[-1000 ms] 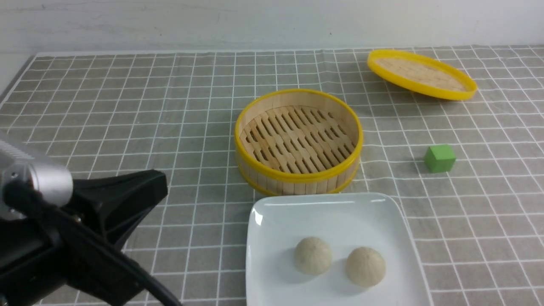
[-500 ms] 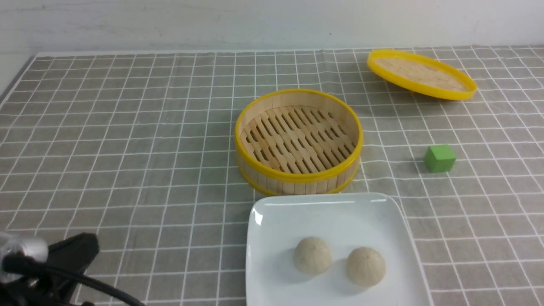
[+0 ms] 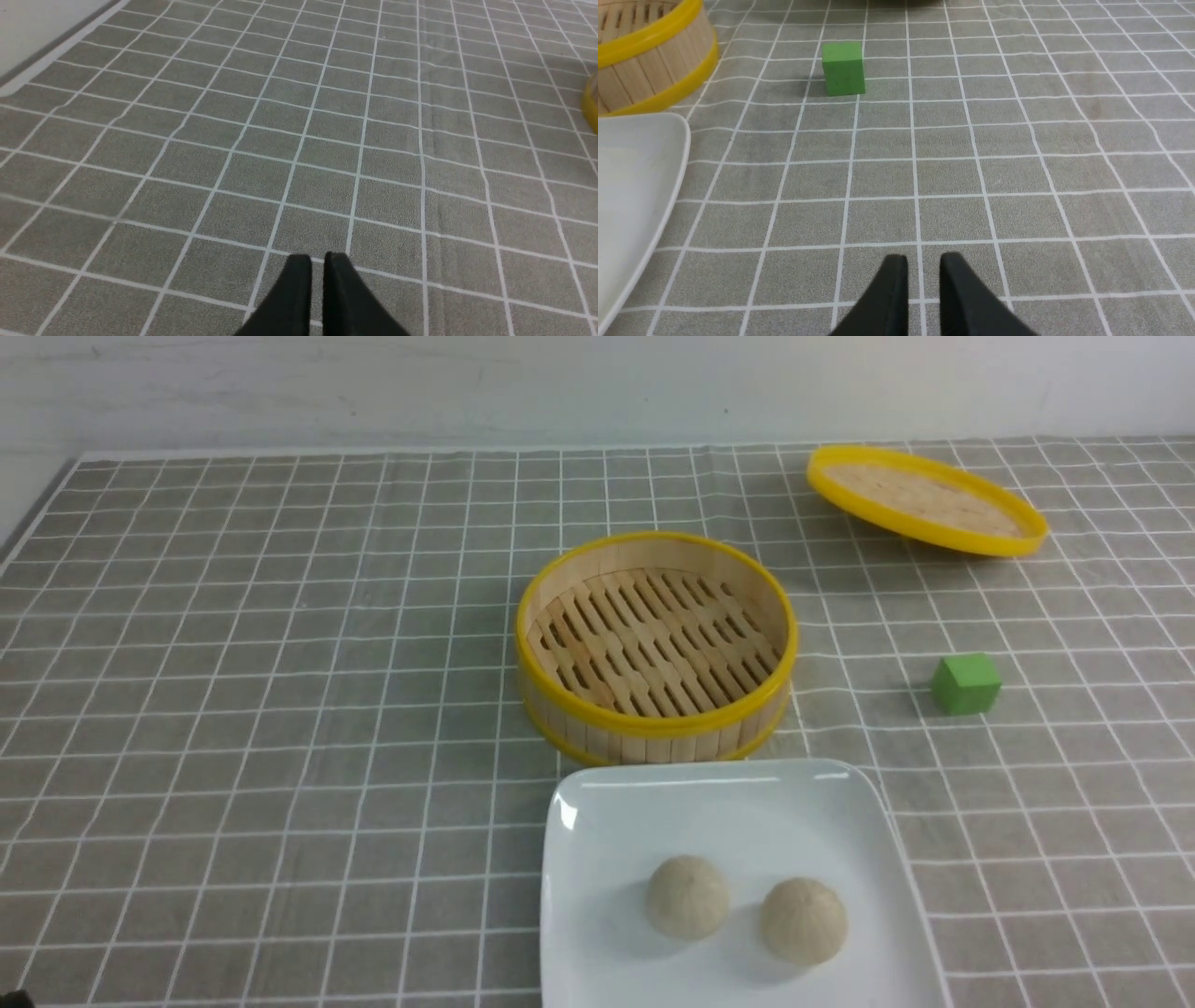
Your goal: Put the steamed buns into the plate on the grey tablecloth.
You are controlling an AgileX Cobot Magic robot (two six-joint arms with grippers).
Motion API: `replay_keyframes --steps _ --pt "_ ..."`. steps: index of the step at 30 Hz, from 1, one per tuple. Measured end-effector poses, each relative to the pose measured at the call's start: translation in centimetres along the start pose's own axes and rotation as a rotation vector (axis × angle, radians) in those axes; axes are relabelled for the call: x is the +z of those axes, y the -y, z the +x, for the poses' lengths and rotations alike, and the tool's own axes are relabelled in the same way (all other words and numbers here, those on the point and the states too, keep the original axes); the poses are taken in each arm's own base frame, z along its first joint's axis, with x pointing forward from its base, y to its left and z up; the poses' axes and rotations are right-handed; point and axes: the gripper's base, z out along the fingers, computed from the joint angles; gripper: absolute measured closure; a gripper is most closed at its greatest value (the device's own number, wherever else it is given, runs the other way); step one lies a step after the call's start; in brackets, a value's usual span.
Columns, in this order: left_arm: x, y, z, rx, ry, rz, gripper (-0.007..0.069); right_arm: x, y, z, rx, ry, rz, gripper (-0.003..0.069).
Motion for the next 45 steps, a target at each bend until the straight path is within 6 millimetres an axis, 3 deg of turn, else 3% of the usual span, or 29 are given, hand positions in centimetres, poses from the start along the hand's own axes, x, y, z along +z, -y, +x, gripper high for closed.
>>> replay_keyframes --steps 45 --pt "0.00 0.35 0.07 0.024 -0.010 0.066 0.0519 0.00 0.00 0.00 -0.001 0.000 0.000 0.0487"
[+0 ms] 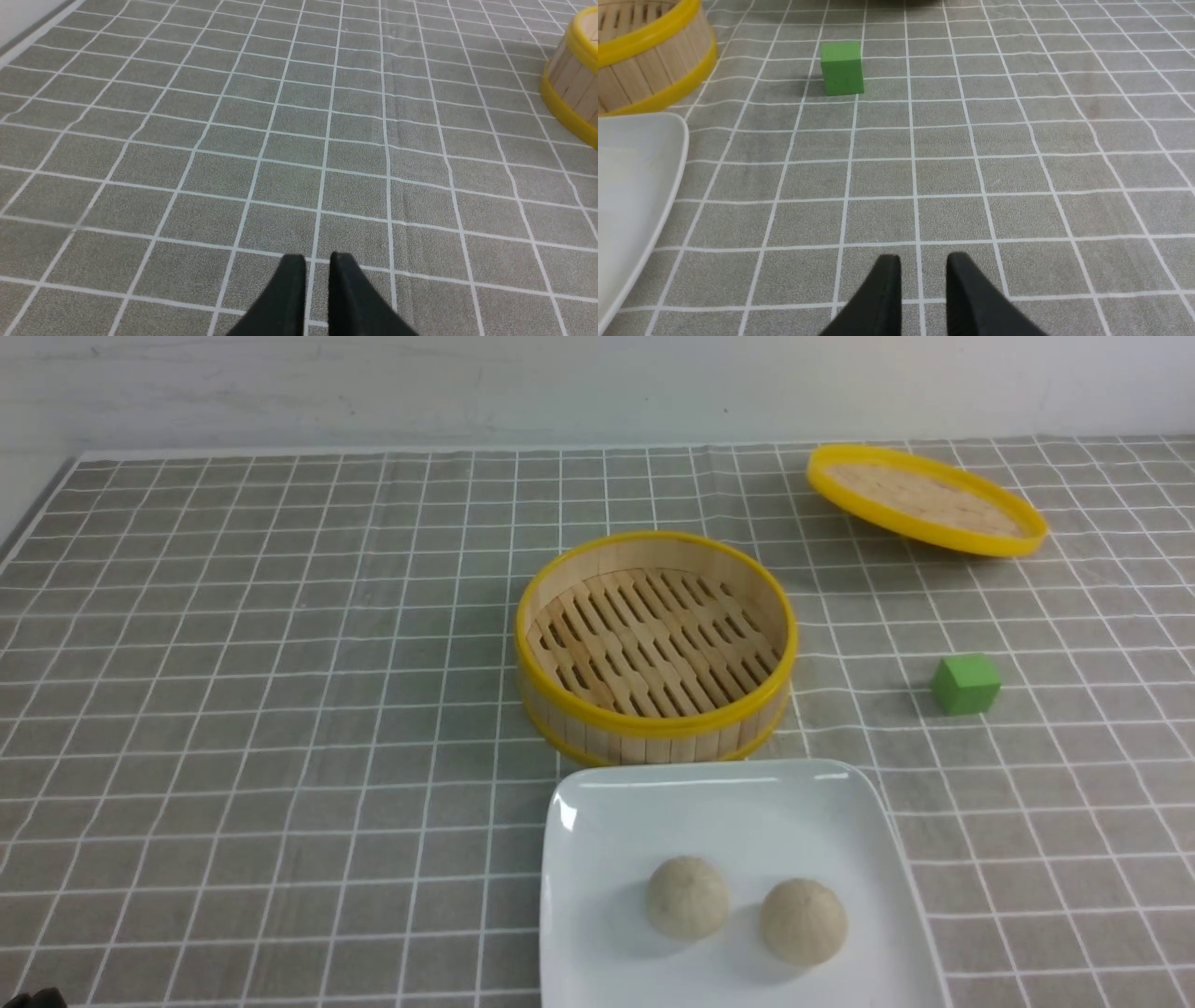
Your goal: Put the steamed buns into the plate on the grey tablecloth.
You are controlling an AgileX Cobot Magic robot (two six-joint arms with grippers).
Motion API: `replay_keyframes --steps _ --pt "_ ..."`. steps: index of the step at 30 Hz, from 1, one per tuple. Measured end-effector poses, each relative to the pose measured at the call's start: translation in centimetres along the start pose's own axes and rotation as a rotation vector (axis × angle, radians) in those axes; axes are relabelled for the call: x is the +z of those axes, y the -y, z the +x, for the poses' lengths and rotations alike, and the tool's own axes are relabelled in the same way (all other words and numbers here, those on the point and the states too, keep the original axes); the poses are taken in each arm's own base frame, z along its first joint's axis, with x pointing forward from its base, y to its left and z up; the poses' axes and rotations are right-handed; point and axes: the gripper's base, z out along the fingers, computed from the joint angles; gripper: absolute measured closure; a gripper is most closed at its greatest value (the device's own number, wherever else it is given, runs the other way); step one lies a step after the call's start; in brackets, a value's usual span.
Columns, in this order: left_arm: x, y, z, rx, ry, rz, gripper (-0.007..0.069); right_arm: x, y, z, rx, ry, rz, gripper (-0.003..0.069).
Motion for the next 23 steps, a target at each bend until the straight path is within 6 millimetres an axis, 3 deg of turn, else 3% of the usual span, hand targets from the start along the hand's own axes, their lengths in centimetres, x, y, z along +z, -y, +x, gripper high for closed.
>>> replay_keyframes --steps 23 --pt "0.00 -0.01 0.00 0.003 0.000 -0.001 0.0505 0.00 0.00 0.00 0.000 0.000 0.000 0.0453"
